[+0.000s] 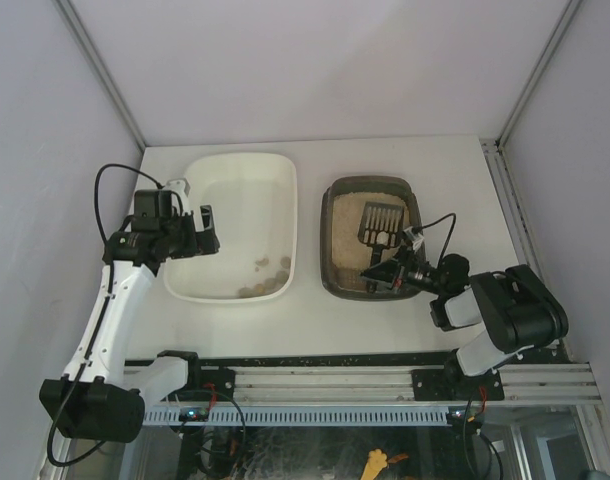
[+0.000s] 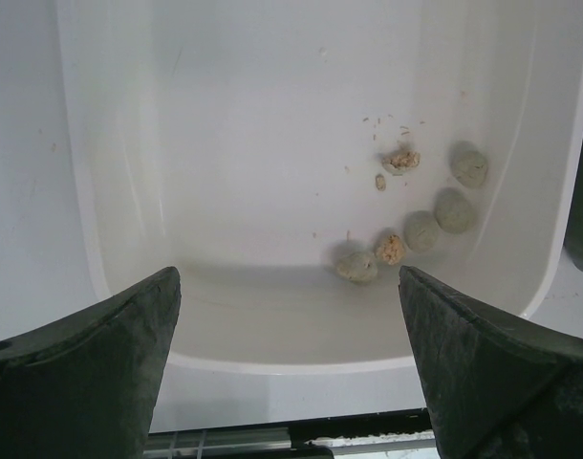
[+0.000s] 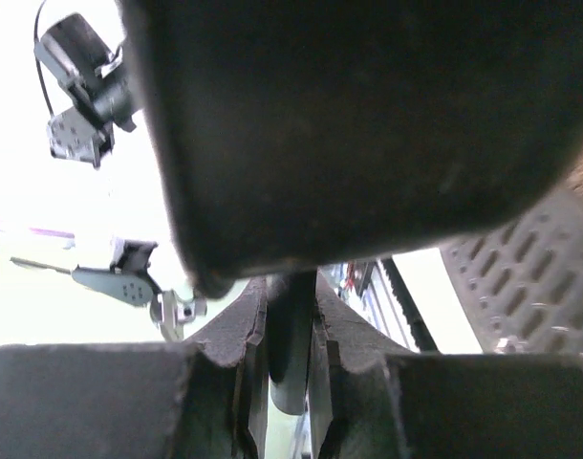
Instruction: Clean the litter box
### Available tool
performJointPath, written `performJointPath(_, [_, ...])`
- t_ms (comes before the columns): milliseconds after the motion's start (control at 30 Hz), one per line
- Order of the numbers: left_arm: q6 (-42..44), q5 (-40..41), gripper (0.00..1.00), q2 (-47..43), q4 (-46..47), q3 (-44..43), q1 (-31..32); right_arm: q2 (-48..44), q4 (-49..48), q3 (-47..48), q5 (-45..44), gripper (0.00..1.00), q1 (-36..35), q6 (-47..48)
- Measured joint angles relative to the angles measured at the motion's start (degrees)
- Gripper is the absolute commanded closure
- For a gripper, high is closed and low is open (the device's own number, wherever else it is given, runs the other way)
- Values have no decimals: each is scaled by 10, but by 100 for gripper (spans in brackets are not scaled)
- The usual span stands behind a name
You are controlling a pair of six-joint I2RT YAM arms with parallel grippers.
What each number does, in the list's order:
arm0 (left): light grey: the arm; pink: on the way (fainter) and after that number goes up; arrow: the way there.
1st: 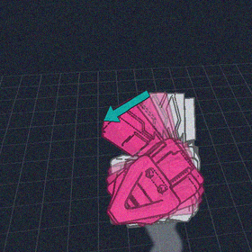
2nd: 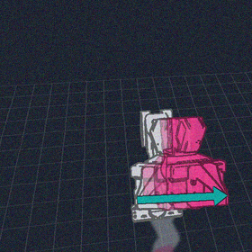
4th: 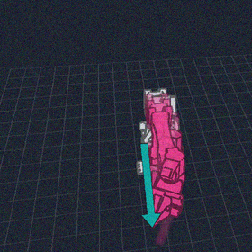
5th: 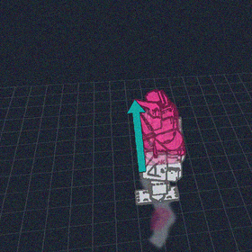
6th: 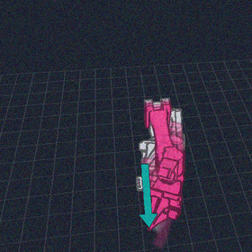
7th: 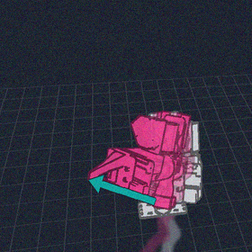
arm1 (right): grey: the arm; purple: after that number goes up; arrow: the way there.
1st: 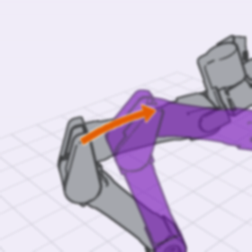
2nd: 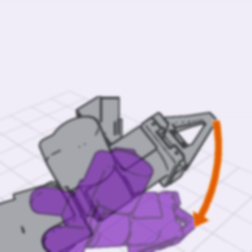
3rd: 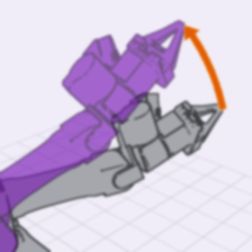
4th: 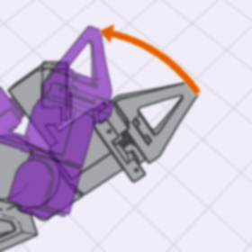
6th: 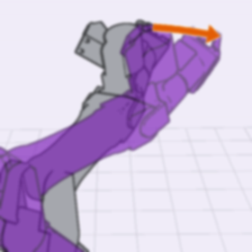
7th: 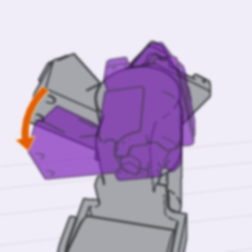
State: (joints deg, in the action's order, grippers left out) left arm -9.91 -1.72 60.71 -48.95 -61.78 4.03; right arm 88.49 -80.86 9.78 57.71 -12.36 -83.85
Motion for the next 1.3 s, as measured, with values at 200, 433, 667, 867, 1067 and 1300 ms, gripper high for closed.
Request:
performJointPath(200, [0,0,0,-9,0,3,0,7,2,5,-7,100,38,-5])
performJointPath(433, [0,2,0,-14,1,3,-1,19,1,21,-1,100,31,-13])
performJointPath(667, [-5,27,0,-18,8,3,-22,-47,203,66,-13,100,-18,65])
performJointPath(867, [-17,31,0,-26,19,3,-56,-127,440,182,-50,100,-78,172])
performJointPath(1067, [-32,35,0,-26,21,1,-89,-89,590,306,-104,100,-149,212])
performJointPath(1300, [-63,-12,0,-3,10,-26,-227,29,742,511,-195,100,-273,278])
